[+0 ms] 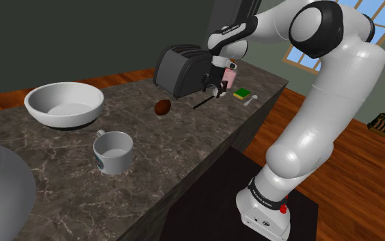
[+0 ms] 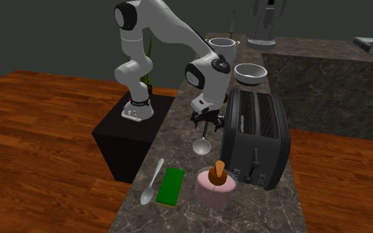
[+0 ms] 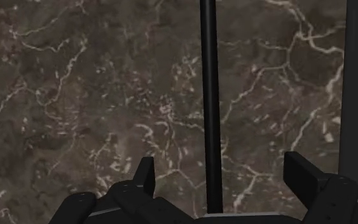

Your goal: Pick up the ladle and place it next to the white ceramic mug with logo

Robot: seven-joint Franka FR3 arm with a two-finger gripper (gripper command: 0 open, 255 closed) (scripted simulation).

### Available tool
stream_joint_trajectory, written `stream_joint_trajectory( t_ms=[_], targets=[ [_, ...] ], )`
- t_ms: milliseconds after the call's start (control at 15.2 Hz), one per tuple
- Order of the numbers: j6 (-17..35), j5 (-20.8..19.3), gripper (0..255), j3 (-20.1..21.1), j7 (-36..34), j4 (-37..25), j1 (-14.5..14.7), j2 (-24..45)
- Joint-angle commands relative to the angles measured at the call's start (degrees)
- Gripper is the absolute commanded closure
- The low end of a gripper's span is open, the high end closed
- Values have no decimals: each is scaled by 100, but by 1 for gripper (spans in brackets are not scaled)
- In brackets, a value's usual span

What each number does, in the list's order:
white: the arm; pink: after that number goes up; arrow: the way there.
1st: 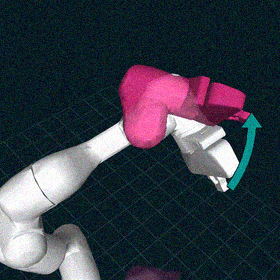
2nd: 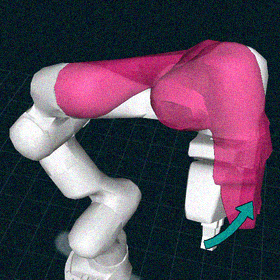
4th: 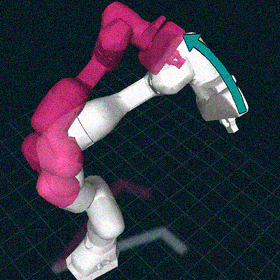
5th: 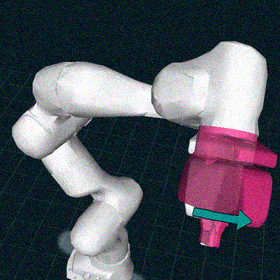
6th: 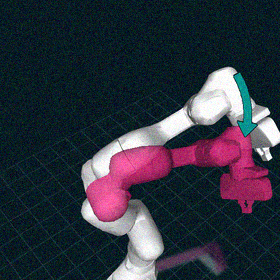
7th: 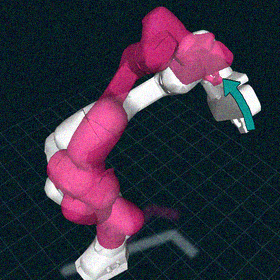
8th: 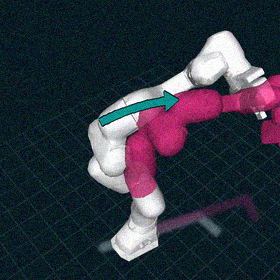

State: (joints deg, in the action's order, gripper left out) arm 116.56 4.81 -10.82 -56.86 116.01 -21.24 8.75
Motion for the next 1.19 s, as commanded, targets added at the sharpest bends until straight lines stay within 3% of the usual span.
stream_joint_trajectory(
  t_ms=[0,264,792,858,1122],
  targets=[
    [154,25,0,-3,-8,97,-6,55],
    [416,60,0,9,16,261,-3,156],
    [415,60,0,9,15,260,-3,156],
    [415,60,255,9,15,260,-3,156],
    [413,59,255,9,14,259,-2,155]
  ],
)
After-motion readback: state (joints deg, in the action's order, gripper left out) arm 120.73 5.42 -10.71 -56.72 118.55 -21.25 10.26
